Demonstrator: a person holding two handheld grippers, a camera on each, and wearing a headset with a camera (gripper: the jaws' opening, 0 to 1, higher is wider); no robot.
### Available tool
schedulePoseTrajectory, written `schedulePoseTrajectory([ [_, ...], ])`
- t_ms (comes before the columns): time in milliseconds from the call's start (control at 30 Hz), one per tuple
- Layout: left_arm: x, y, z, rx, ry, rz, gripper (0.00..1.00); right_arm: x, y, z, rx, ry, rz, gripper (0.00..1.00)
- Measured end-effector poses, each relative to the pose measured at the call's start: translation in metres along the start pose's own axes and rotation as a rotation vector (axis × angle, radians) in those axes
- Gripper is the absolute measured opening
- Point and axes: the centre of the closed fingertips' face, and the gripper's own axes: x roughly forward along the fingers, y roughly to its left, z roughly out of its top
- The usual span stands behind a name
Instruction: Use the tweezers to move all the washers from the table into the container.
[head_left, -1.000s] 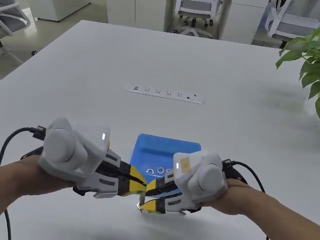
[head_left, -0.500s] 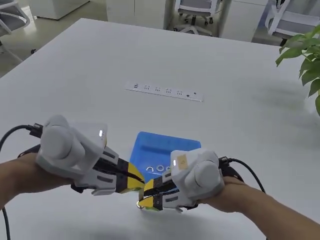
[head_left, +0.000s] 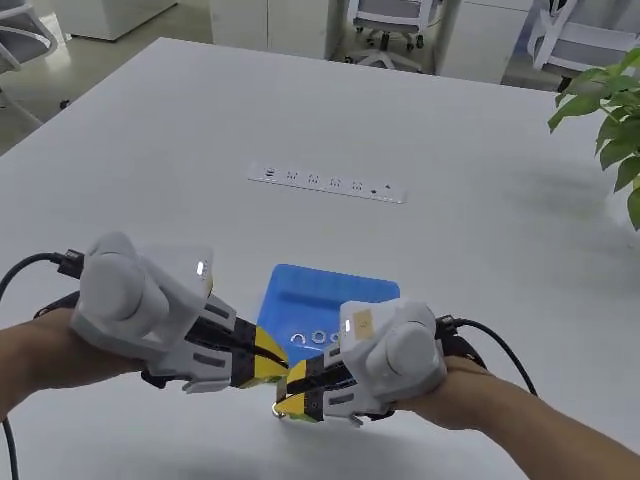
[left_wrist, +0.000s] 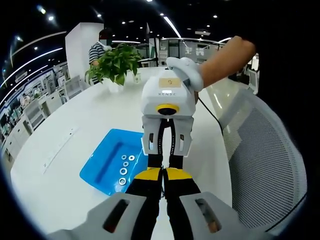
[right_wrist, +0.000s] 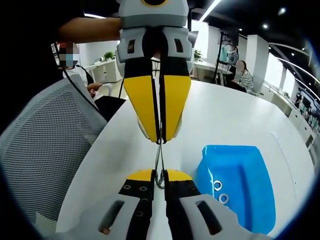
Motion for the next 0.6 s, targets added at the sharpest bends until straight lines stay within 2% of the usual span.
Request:
schedulePoseTrajectory([
  [600, 0.0007, 0.0001, 0.0005, 0.000, 0.008, 0.000, 0.06, -0.0040, 0.0003, 0.0000, -0.008, 0.000, -0.007, 0.08],
])
